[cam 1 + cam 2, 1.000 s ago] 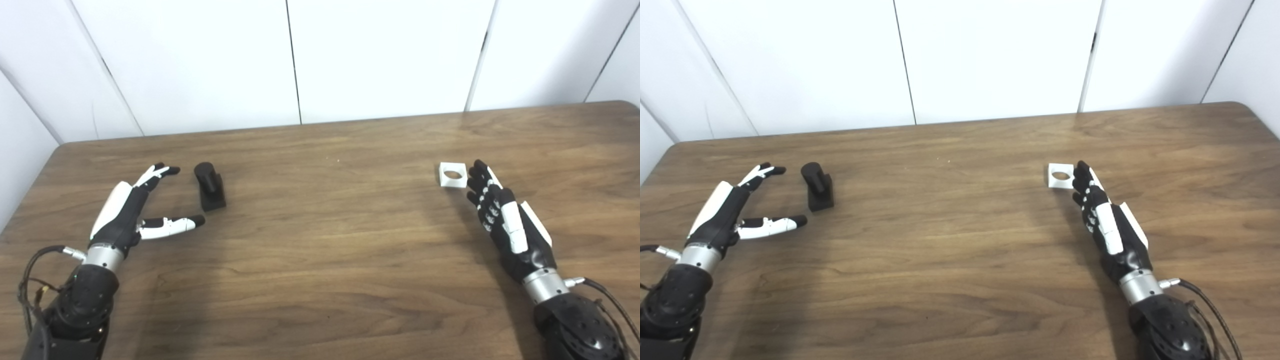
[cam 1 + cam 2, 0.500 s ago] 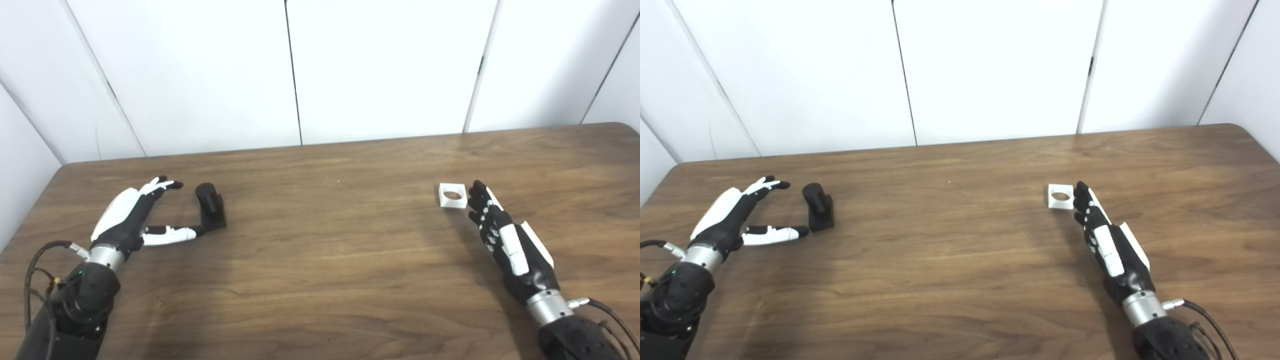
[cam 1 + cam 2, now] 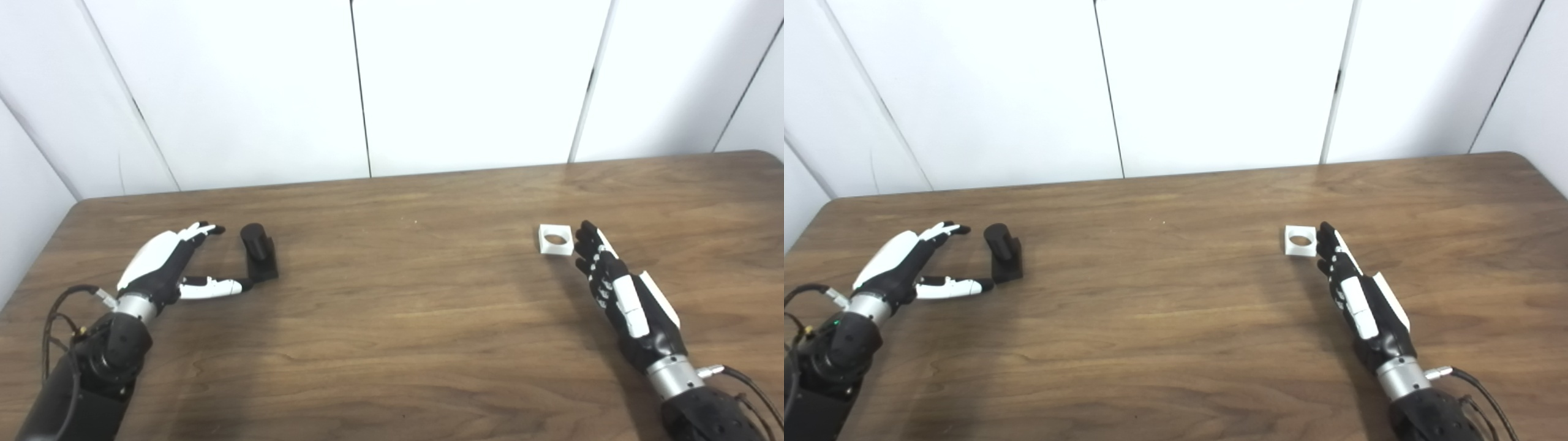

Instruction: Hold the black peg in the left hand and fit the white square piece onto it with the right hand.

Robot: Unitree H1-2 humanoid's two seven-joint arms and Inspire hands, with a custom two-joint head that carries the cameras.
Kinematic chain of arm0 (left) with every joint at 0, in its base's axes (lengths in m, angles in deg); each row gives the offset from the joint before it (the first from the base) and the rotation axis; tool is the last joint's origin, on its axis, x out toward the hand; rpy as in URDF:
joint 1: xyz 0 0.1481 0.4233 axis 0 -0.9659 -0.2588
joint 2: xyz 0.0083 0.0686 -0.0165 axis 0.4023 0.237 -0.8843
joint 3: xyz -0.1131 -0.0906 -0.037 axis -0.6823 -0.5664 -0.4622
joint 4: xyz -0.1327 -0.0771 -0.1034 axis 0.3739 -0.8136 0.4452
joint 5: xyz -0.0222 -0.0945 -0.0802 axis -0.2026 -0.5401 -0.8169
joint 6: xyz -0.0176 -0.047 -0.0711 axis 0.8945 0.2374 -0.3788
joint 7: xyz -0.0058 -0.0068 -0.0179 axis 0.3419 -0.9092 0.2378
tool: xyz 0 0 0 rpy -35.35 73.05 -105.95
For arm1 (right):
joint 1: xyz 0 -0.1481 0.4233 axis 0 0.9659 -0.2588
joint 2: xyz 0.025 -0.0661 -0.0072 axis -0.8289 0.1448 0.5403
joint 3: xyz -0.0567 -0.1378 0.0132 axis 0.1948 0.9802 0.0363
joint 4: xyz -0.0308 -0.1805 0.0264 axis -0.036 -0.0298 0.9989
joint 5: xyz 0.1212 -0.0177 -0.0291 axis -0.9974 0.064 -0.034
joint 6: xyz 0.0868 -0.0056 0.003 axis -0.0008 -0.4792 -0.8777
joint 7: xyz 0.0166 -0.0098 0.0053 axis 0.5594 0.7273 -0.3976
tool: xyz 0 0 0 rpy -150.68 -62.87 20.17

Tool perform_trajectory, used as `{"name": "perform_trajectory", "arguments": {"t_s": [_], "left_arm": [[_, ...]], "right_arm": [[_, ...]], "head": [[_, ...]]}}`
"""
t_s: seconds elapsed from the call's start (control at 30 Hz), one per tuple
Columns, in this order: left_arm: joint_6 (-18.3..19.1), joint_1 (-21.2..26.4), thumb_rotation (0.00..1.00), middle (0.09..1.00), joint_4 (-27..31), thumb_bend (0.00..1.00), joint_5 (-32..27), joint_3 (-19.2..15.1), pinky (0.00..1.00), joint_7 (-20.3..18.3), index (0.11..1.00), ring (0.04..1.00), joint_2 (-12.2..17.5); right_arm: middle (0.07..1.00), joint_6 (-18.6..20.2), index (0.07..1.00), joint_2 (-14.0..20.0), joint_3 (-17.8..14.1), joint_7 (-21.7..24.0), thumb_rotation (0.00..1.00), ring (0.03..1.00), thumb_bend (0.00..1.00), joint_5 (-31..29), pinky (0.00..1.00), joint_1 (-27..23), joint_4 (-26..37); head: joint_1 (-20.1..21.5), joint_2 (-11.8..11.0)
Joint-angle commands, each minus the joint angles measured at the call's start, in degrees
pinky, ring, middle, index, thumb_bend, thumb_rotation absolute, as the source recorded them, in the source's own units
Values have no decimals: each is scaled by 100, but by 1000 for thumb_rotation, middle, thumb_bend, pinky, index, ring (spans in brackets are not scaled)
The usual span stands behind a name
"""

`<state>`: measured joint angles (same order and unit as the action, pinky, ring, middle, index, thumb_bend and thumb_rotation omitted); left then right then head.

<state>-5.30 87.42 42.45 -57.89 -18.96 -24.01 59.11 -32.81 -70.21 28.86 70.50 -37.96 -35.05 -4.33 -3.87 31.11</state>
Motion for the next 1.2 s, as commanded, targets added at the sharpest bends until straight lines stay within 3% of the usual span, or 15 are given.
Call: {"name": "perform_trajectory", "arguments": {"t_s": [0.0, 0.23, 0.8, 1.0, 1.17], "left_arm": [[-2, 338, 523, 1000, 20, 1000, 148, 40, 1000, 8, 918, 1000, 236], [32, 459, 544, 1000, -115, 1000, 287, 181, 1000, -24, 968, 1000, 251], [-193, 679, 551, 1000, -353, 1000, 260, 363, 1000, -6, 947, 1000, 200], [-169, 745, 562, 1000, -385, 1000, 125, 423, 1000, -219, 951, 1000, 200], [14, 875, 593, 1000, -369, 1000, 100, 564, 1000, -750, 962, 1000, 275]], "right_arm": [[1000, -137, 1000, 30, -29, 16, 1000, 1000, 691, -62, 1000, 78, -93], [1000, -148, 1000, 43, -28, 6, 1000, 1000, 690, -35, 1000, 79, -102], [1000, -198, 1000, 47, -23, 9, 1000, 1000, 677, -19, 1000, 84, -156], [1000, -150, 1000, 34, -42, -9, 1000, 1000, 697, -43, 1000, 91, -167], [1000, -210, 1000, 44, -46, -8, 1000, 1000, 683, -23, 1000, 89, -203]], "head": [[-10, 1], [-13, -2], [-28, -11], [-15, -2], [-11, 3]]}}
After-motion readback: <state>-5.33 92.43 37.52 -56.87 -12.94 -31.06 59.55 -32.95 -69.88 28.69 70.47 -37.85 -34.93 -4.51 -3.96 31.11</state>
